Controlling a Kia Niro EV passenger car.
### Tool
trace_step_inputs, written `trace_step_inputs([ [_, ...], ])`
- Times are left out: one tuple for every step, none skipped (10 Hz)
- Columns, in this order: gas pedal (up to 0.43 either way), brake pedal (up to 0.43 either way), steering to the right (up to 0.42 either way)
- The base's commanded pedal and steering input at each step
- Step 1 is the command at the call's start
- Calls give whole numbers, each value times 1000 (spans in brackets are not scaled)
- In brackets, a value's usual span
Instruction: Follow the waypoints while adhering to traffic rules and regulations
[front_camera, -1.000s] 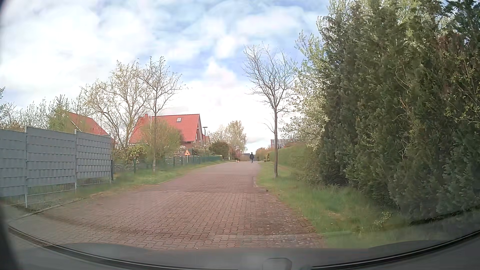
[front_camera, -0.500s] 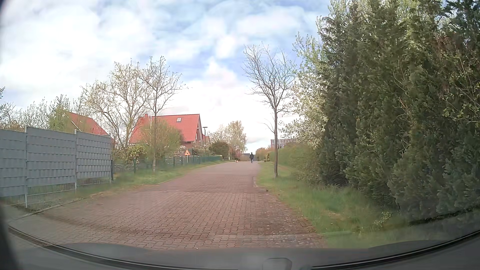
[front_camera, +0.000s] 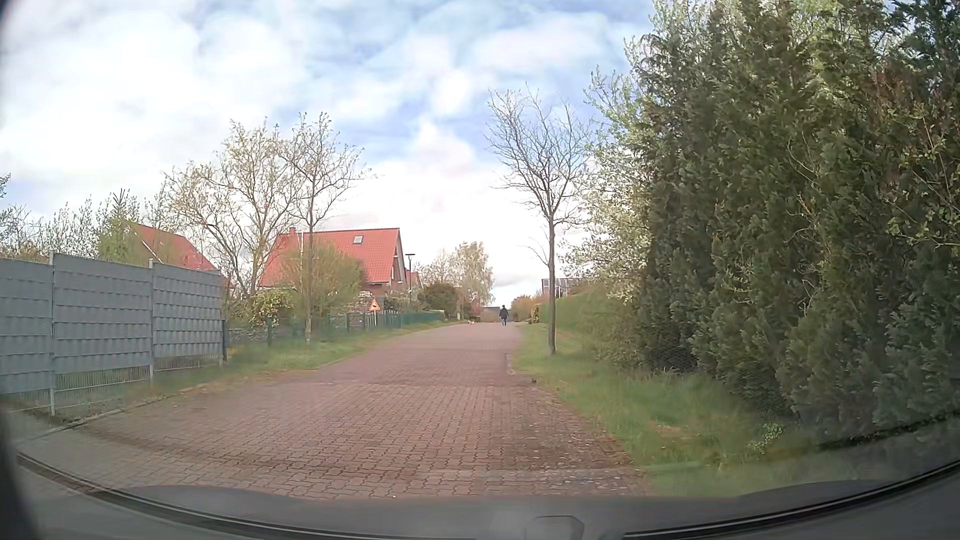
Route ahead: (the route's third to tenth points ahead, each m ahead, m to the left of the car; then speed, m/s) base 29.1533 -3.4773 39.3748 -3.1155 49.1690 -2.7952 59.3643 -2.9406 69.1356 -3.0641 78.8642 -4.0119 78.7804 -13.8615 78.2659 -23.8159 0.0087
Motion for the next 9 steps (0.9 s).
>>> trace_step_inputs([
  [0, 238, -6],
  [0, 238, -6],
  [0, 238, -6],
  [0, 238, -6],
  [0, 238, -6],
  [0, 238, -6],
  [0, 238, -6],
  [0, 238, -6],
  [0, 238, -6],
])
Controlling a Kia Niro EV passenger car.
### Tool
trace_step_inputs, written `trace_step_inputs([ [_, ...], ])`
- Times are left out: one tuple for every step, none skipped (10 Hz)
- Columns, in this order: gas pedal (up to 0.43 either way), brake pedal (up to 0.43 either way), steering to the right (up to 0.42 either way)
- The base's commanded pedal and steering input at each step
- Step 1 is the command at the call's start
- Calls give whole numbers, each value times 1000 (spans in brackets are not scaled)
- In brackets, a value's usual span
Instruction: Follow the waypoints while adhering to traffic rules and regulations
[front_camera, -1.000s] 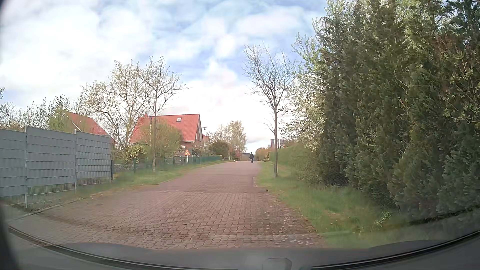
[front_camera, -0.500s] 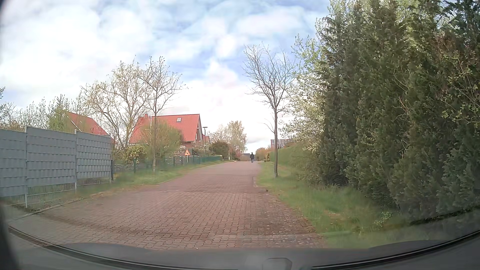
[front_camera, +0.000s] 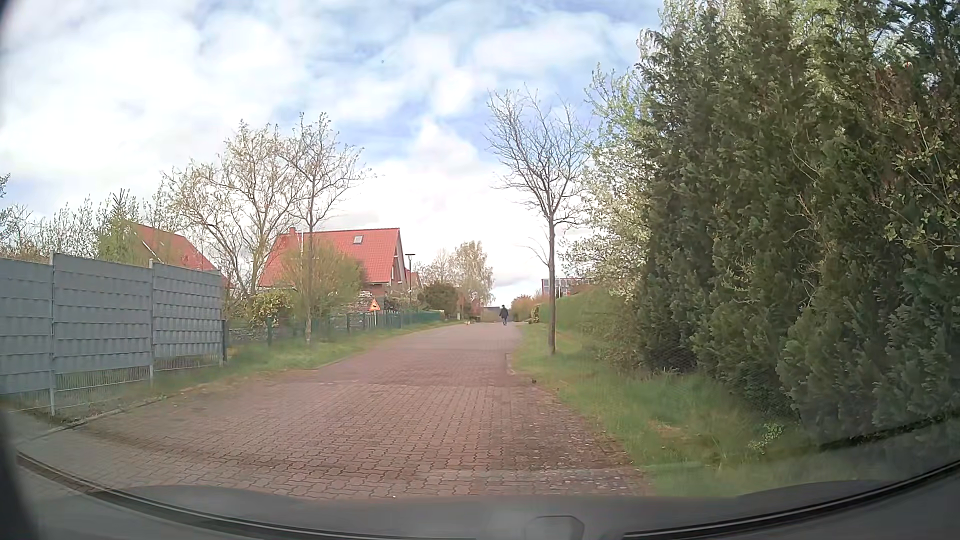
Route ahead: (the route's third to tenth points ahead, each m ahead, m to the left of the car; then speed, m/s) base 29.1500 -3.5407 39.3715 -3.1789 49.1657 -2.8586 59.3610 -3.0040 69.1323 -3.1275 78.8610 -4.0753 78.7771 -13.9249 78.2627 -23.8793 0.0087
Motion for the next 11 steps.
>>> trace_step_inputs([
  [0, 238, -6],
  [0, 238, -6],
  [0, 238, -6],
  [0, 238, -6],
  [0, 238, -6],
  [0, 244, -6],
  [0, 238, -6],
  [0, 238, -6],
  [0, 238, -6],
  [0, 238, -6],
  [0, 238, -6],
])
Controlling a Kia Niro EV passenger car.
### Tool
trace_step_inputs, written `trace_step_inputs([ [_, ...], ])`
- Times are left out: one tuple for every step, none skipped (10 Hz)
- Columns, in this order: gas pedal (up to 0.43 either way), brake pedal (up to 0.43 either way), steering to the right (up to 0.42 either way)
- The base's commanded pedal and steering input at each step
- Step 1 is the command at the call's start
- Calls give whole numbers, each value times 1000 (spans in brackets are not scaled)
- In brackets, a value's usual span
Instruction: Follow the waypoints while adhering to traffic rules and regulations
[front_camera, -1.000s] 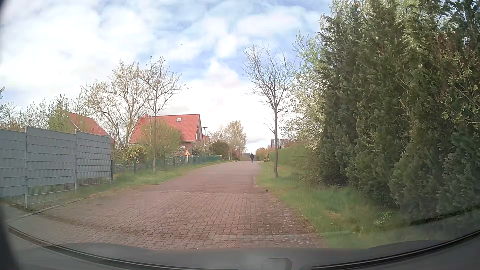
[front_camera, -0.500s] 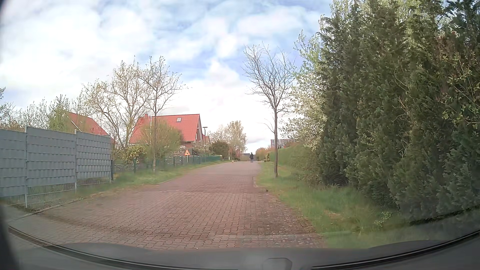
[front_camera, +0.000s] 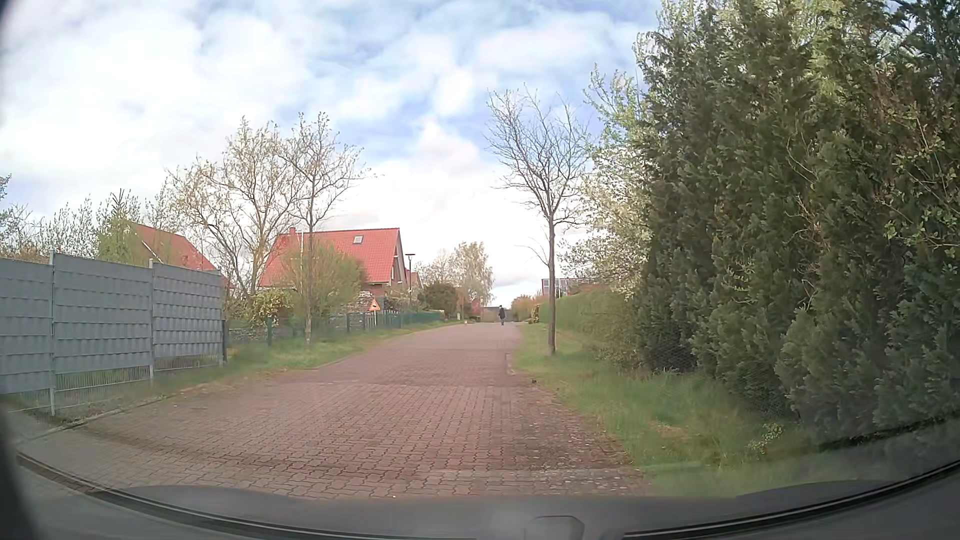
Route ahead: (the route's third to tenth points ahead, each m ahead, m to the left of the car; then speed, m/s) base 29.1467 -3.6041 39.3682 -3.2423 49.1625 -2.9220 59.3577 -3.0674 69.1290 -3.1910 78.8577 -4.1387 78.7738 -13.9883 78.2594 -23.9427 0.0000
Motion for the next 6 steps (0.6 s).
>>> trace_step_inputs([
  [0, 238, -6],
  [0, 238, -6],
  [0, 238, -6],
  [0, 238, -6],
  [0, 238, -6],
  [0, 238, -6],
])
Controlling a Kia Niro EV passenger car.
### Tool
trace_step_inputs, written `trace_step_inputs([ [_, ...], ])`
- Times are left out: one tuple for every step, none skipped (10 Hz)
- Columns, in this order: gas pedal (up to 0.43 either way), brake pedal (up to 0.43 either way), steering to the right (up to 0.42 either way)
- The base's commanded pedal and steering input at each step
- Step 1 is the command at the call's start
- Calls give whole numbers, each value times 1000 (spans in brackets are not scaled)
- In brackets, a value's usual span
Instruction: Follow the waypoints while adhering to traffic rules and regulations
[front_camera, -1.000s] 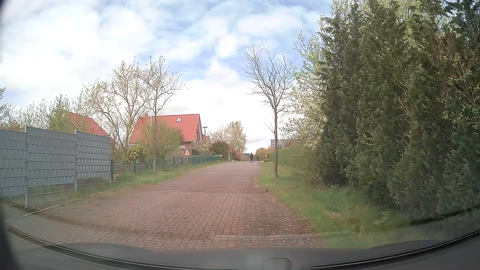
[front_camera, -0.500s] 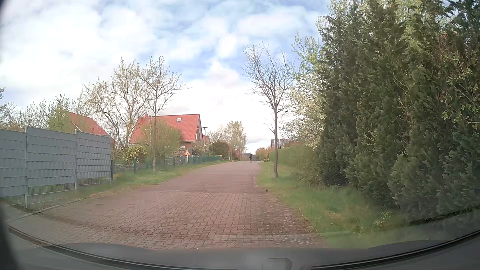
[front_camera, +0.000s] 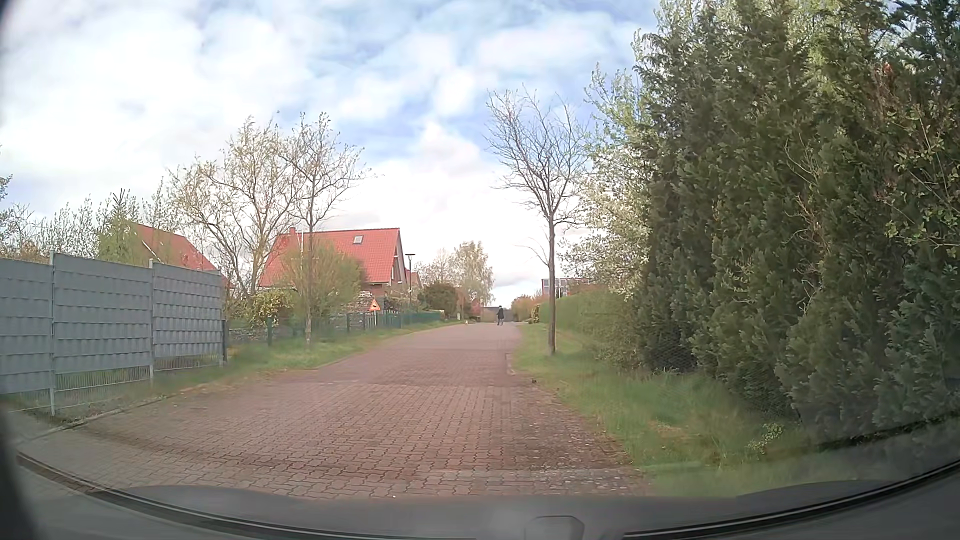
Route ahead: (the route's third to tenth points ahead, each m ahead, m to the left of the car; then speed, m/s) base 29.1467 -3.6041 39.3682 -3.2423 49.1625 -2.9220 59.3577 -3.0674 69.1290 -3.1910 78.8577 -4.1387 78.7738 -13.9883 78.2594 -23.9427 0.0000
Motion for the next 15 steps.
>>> trace_step_inputs([
  [0, 238, -6],
  [0, 238, -6],
  [0, 238, -6],
  [0, 238, -6],
  [0, 238, -6],
  [0, 238, -6],
  [0, 238, -6],
  [0, 238, -6],
  [0, 238, -6],
  [0, 238, -6],
  [0, 238, -6],
  [0, 238, -6],
  [0, 238, -6],
  [0, 238, -6],
  [0, 238, -6],
])
